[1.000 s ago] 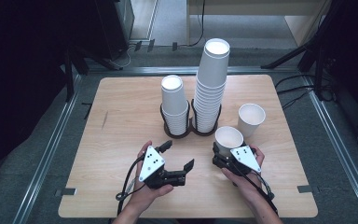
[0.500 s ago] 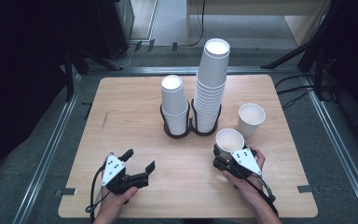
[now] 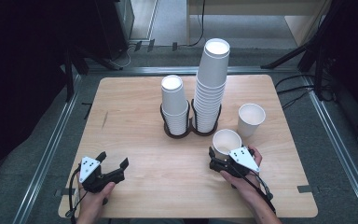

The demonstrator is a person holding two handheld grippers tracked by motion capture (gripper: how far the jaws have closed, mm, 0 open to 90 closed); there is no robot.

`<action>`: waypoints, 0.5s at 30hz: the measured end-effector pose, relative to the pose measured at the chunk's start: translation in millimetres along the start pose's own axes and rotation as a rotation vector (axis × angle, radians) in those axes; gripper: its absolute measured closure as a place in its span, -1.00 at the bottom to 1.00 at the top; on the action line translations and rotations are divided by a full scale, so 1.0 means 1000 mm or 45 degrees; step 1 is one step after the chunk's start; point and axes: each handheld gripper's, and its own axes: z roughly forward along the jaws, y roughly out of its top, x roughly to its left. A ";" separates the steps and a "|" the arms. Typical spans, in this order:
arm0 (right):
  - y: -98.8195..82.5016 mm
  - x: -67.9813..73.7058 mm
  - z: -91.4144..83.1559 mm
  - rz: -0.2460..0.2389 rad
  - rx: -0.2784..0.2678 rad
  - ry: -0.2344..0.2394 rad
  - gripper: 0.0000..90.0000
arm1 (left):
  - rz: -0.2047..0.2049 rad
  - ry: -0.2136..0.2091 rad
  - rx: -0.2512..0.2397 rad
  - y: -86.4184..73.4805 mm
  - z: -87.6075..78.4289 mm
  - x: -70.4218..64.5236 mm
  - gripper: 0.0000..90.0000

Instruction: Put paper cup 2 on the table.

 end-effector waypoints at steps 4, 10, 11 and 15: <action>0.002 0.002 0.001 0.000 -0.012 0.031 -1.00 | -0.014 0.021 0.009 -0.003 -0.001 0.008 -0.80; 0.005 0.000 -0.002 0.010 -0.022 0.040 -1.00 | -0.026 0.032 0.025 -0.007 0.000 0.015 -0.80; 0.006 -0.001 -0.003 0.009 -0.022 0.041 -1.00 | -0.029 0.034 0.026 -0.007 0.000 0.016 -0.80; 0.007 -0.001 -0.006 -0.003 -0.029 0.060 -1.00 | -0.059 0.032 0.025 -0.009 0.000 0.020 -0.80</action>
